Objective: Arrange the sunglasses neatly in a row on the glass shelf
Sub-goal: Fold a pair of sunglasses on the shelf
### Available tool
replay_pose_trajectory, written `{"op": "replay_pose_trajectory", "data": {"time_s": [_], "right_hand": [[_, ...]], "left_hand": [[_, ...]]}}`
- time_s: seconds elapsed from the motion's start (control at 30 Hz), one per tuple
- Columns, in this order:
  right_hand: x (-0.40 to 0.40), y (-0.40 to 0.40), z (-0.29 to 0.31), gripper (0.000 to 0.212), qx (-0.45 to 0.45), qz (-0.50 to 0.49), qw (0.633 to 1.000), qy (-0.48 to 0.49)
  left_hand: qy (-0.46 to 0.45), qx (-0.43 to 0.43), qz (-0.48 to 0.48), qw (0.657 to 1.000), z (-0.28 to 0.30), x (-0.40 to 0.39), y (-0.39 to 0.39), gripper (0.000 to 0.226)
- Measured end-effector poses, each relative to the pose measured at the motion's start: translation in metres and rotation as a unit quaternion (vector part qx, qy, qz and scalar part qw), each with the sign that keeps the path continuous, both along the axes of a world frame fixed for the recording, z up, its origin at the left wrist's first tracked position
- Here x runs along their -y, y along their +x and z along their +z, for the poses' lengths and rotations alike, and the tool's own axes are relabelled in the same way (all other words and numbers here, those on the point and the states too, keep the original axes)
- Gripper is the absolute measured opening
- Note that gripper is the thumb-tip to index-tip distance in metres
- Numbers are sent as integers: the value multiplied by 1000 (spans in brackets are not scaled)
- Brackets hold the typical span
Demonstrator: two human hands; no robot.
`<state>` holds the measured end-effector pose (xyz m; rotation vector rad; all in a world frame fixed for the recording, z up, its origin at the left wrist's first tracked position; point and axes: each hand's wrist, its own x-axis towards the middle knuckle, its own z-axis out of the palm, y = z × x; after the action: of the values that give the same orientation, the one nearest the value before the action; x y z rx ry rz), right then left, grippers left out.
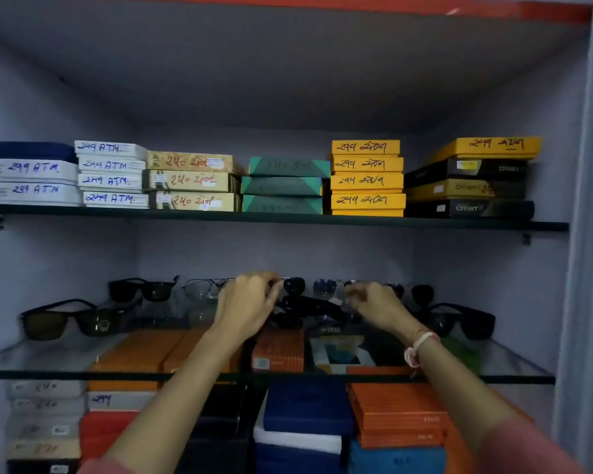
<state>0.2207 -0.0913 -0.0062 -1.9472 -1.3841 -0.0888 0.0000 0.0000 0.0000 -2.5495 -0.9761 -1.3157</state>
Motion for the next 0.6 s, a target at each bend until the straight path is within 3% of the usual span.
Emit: {"op": "replay_pose_trajectory", "data": {"time_s": [0.1,0.2,0.33,0.4,0.5,0.6], "right_hand": [[-11,3,0,56,-79,38,989,-120],[-21,1,3,61,-106,57,977,-174],[-27,5,2,54,-128,71,974,-171],[-25,7,1,62,-141,79,974,-161],[-23,8,2,83,-93,104,976,-169],[-23,4,2,71,-4,105,972,-209]], "left_hand": [[-90,-83,2,992,3,-6,16,40],[-161,-156,-9,974,5,-8,27,43],[-232,-138,-84,959,5,-14,34,29],[-292,-127,-126,939,5,-13,36,22],[-321,-125,-150,927,4,-14,40,17],[-336,-146,-148,919,1,-12,42,18]]}}
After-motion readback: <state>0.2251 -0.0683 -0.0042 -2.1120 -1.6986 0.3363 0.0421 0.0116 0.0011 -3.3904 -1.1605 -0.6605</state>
